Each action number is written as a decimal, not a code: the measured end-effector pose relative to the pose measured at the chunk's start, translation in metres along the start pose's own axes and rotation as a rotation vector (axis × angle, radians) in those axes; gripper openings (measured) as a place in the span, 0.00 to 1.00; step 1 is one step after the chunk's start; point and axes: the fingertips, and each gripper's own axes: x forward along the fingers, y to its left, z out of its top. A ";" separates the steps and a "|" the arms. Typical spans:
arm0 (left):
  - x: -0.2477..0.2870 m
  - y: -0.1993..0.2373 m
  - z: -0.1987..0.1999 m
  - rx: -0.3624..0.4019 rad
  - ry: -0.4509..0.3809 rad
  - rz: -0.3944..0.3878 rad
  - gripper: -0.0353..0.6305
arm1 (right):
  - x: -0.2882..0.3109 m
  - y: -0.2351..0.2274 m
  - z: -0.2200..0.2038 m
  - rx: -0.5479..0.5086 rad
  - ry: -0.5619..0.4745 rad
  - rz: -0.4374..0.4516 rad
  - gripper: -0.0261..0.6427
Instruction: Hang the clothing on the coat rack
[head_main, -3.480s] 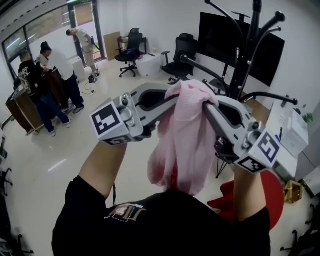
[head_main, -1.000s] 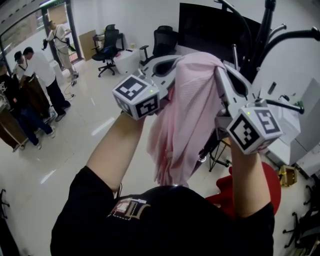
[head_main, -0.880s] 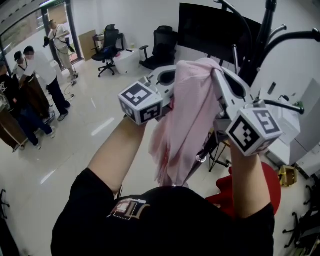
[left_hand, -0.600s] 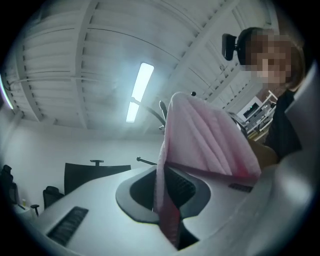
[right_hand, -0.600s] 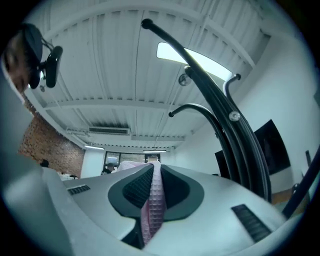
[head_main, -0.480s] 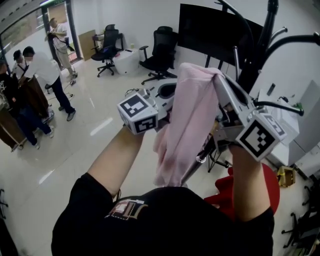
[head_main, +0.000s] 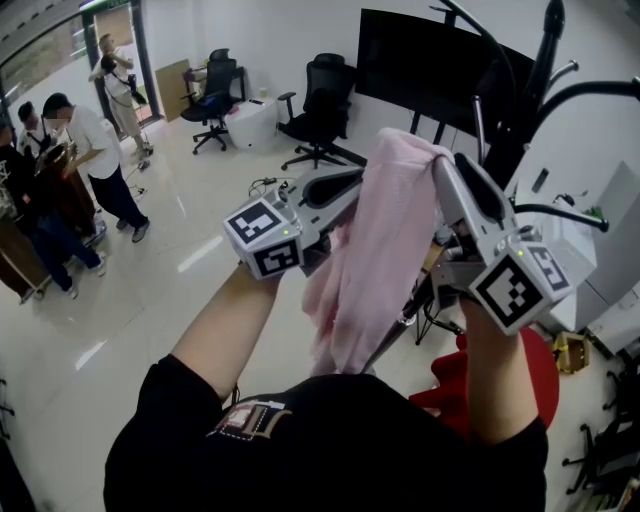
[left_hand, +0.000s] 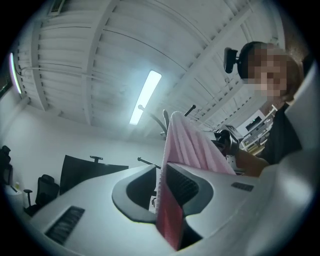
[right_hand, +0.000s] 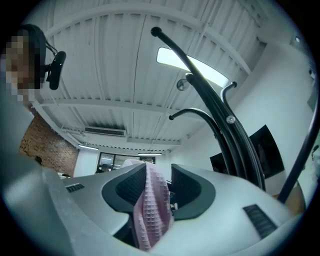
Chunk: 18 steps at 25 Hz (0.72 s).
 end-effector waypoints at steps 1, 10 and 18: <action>-0.003 0.000 0.000 -0.008 -0.001 0.004 0.15 | -0.002 0.002 0.002 -0.015 -0.007 0.001 0.27; -0.023 -0.011 0.004 -0.045 -0.021 0.011 0.14 | -0.022 0.011 0.019 -0.116 -0.067 -0.045 0.32; -0.083 -0.014 0.006 -0.034 -0.033 0.085 0.14 | -0.079 0.046 -0.003 -0.337 -0.054 0.125 0.28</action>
